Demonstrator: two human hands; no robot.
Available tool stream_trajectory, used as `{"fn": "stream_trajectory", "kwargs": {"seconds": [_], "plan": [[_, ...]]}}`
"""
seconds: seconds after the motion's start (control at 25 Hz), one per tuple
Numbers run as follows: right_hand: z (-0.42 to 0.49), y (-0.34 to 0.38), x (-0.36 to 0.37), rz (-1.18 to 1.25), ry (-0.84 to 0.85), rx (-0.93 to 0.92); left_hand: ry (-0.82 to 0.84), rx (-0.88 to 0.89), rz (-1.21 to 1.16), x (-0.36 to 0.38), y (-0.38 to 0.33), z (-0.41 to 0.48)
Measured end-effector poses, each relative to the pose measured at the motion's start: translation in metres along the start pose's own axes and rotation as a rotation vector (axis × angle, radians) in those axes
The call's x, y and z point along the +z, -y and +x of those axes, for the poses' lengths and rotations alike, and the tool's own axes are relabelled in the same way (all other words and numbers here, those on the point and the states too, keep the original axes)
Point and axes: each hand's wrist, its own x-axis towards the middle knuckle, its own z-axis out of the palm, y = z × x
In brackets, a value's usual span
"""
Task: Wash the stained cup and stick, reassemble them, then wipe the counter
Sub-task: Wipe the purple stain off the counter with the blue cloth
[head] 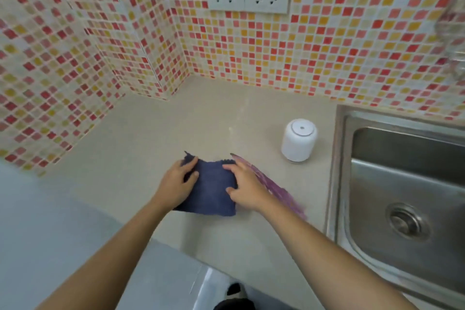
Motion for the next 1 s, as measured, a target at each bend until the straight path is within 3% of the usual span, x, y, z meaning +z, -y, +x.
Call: {"fn": "stream_trajectory", "kwargs": {"seconds": [0.12, 0.24, 0.36, 0.44, 0.56, 0.68, 0.84, 1.0], "plan": [[0.018, -0.005, 0.026, -0.134, -0.031, 0.003, 0.036, 0.033, 0.141, 0.023, 0.026, 0.013], [0.023, -0.016, 0.037, -0.243, -0.123, -0.010, -0.032, -0.034, 0.359, 0.032, 0.030, 0.022], [0.003, -0.027, 0.030, -0.194, -0.330, -0.012, -0.055, 0.227, 0.354, 0.047, 0.026, 0.022], [-0.025, -0.044, 0.015, -0.200, -0.511, 0.039, 0.117, 0.410, 0.356, 0.058, 0.018, 0.022], [-0.069, -0.089, -0.020, -0.255, -0.690, 0.178, 0.296, 0.426, 0.438, 0.077, 0.017, 0.030], [-0.091, -0.135, -0.046, -0.320, -0.652, 0.376, 0.292, 0.387, 0.477, 0.085, 0.023, 0.058], [-0.086, -0.157, -0.054, -0.342, -0.476, 0.459, 0.186, 0.182, 0.397, 0.091, 0.004, 0.132], [-0.085, -0.160, -0.054, -0.380, -0.444, 0.495, 0.303, 0.434, 0.278, 0.091, 0.003, 0.096]]}}
